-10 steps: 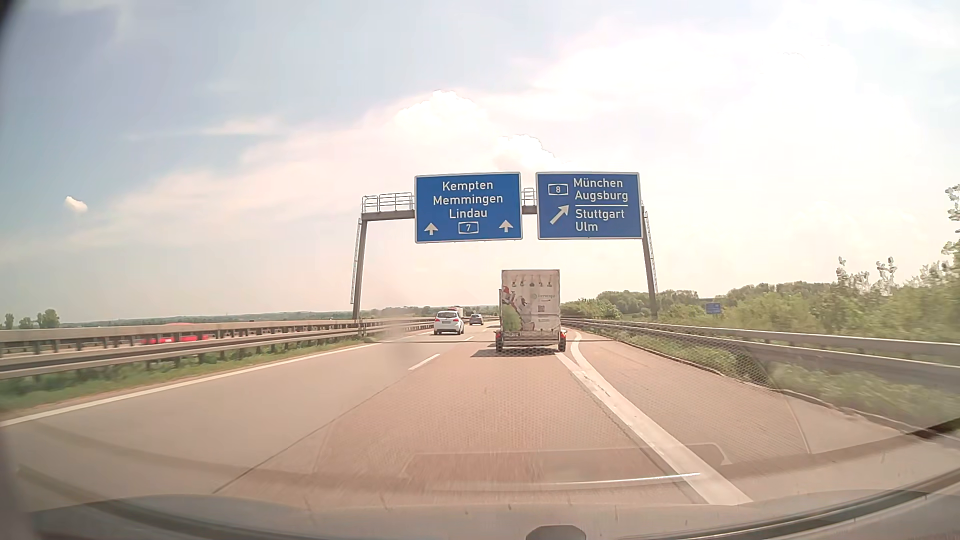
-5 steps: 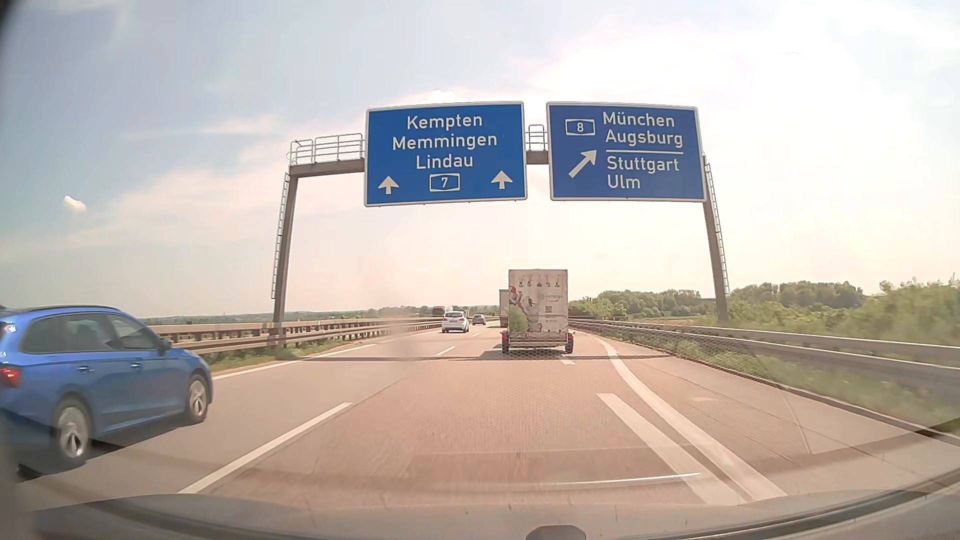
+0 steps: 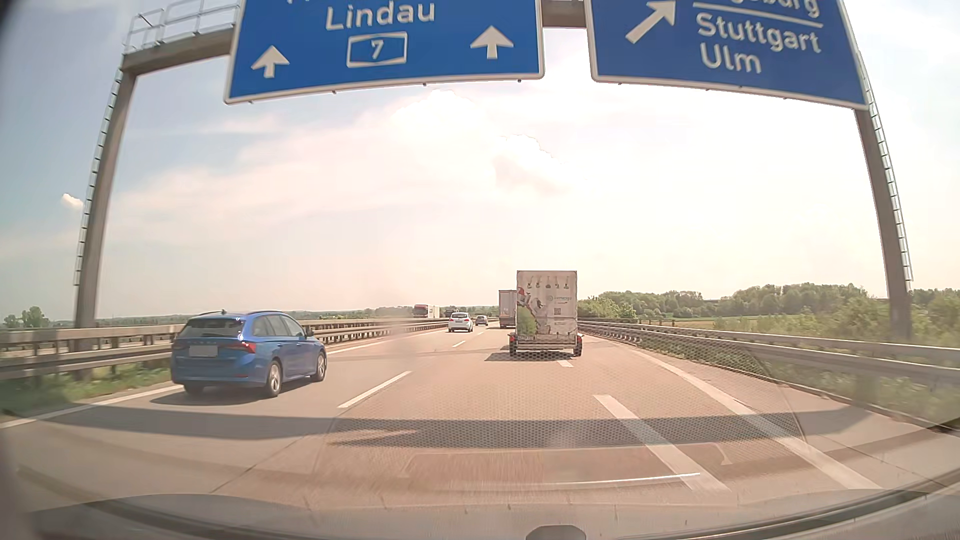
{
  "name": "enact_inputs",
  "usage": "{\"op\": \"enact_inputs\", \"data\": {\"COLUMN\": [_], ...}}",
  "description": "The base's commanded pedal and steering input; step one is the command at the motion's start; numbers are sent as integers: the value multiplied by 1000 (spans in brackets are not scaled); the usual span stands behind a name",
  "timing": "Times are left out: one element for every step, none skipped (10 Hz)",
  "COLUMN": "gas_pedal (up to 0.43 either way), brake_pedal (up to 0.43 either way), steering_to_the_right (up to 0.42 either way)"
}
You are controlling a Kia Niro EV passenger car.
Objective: Follow the waypoints while adhering to traffic rules and regulations
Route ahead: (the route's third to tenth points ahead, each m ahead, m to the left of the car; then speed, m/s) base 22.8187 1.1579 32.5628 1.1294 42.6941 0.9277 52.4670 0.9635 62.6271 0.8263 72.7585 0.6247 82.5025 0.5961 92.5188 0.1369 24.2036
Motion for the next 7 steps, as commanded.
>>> {"op": "enact_inputs", "data": {"gas_pedal": [449,469,480,480,469,469,469], "brake_pedal": [0,0,0,0,0,0,0], "steering_to_the_right": [0,0,-1,-1,-1,-1,-1]}}
